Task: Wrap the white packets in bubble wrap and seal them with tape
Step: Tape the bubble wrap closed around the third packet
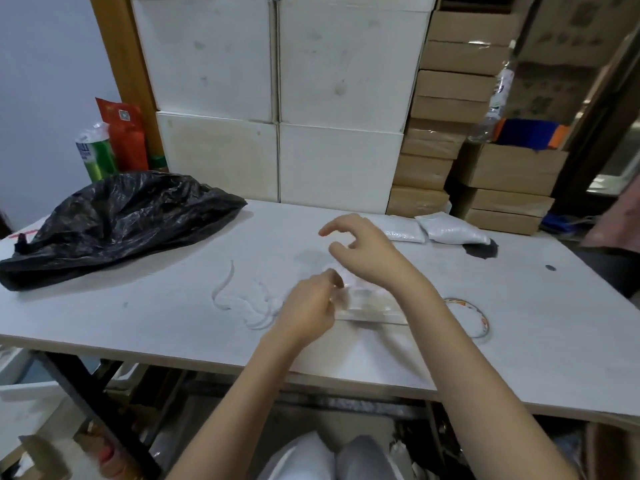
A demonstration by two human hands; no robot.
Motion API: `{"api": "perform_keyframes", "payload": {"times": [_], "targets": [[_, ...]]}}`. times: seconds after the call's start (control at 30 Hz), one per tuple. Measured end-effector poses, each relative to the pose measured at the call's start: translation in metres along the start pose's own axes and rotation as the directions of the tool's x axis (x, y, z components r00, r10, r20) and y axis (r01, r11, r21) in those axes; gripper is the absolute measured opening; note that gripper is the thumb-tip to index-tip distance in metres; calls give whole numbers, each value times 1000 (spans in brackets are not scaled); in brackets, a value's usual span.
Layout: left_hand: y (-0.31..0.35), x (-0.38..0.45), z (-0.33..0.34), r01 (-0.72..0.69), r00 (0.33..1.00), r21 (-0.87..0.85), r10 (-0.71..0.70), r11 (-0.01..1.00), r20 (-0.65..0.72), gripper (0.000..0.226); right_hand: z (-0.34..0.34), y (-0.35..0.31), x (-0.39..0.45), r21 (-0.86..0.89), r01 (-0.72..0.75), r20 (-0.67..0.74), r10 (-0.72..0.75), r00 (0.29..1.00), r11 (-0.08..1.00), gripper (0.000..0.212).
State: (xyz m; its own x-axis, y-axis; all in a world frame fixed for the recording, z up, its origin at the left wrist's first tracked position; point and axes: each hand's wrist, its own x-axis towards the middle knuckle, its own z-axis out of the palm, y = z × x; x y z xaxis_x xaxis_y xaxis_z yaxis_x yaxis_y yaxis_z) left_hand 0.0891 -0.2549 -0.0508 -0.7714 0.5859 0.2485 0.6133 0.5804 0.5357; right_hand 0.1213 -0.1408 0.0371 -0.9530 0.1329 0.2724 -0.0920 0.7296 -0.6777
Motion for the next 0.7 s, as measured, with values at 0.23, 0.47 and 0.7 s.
{"api": "perform_keyframes", "payload": {"times": [0.23,0.47,0.7], "targets": [[-10,-1,-5,15,996,-172,0,985,85,43,-48,94,-89,59,-139,166,128,978,989,56],[-4,0,-8,131,991,-554,-130,822,42,34,-17,104,-81,281,-224,-106,263,959,933,14],[1,11,3,313,929,-758,-350,572,119,59,-3,93,-71,477,-222,-224,362,905,850,17]]}}
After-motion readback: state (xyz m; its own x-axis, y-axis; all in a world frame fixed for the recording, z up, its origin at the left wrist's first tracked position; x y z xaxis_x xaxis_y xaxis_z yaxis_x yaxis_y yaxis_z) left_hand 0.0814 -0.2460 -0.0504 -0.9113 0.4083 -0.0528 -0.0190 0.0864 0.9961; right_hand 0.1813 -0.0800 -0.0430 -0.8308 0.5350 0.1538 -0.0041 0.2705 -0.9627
